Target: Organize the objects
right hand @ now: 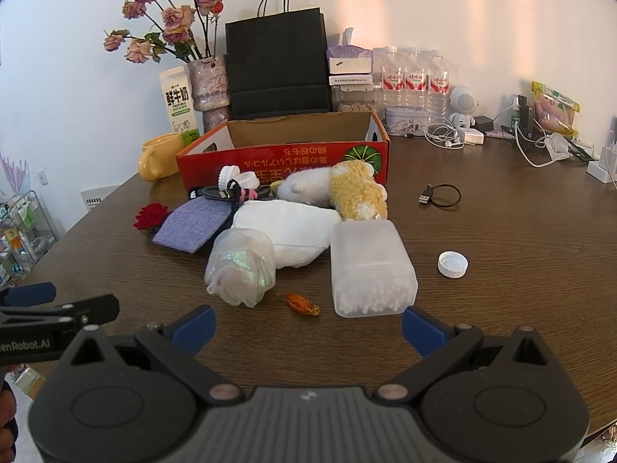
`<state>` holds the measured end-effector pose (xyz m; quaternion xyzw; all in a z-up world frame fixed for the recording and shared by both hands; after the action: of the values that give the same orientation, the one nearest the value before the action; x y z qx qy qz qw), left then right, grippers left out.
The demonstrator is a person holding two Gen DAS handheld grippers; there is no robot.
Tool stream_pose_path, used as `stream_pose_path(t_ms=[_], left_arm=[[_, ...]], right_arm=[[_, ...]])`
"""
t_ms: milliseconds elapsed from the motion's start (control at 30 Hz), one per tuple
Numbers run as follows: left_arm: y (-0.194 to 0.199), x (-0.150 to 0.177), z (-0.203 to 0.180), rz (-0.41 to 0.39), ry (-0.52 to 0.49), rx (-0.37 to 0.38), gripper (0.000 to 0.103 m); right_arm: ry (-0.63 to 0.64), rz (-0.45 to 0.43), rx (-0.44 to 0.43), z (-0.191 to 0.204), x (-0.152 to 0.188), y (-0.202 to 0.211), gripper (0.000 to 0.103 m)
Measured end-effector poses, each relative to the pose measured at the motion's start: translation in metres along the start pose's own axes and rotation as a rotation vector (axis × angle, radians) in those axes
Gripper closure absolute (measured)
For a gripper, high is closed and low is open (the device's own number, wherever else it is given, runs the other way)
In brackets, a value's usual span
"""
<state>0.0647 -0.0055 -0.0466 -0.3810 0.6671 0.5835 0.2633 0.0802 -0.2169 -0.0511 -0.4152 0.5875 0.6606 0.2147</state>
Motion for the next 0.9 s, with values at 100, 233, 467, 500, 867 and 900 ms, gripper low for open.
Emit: stream_pose_path(t_ms=[100, 233, 467, 500, 867, 900], left_arm=[[-0.0001, 0.0001, 0.0000, 0.001, 0.000, 0.000, 0.000], [-0.0002, 0.0001, -0.0001, 0.000, 0.000, -0.001, 0.000], [0.0000, 0.0002, -0.0002, 0.000, 0.001, 0.000, 0.000], [-0.0001, 0.0002, -0.0001, 0.000, 0.001, -0.001, 0.000], [-0.0001, 0.0005, -0.0005, 0.000, 0.001, -0.001, 0.000], [-0.0001, 0.0004, -0.0004, 0.000, 0.002, -0.001, 0.000]], right_arm=[[0.000, 0.000, 0.000, 0.0001, 0.0005, -0.0003, 0.000], [0.000, 0.000, 0.001, 0.0002, 0.0000, 0.0015, 0.000], [0.000, 0.000, 0.001, 0.0006, 0.0000, -0.0004, 0.000], [0.001, 0.001, 0.001, 0.0005, -0.0003, -0.0003, 0.000], [0.001, 0.001, 0.001, 0.0015, 0.0003, -0.0004, 0.000], [0.001, 0.001, 0.001, 0.0014, 0.0001, -0.0003, 0.000]])
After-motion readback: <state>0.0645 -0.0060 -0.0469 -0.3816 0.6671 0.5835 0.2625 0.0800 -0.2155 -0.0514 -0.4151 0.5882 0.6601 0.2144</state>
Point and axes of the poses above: each gripper's, at about its wrist camera, not at the fingertips, and y roughly against the way its jaws point, z to its left, x to its underside, the point moved 8 cm from there along -y, roughly the way its jaws point, and after that the axes turned 10 degrees about y, right-handed, at the moved point
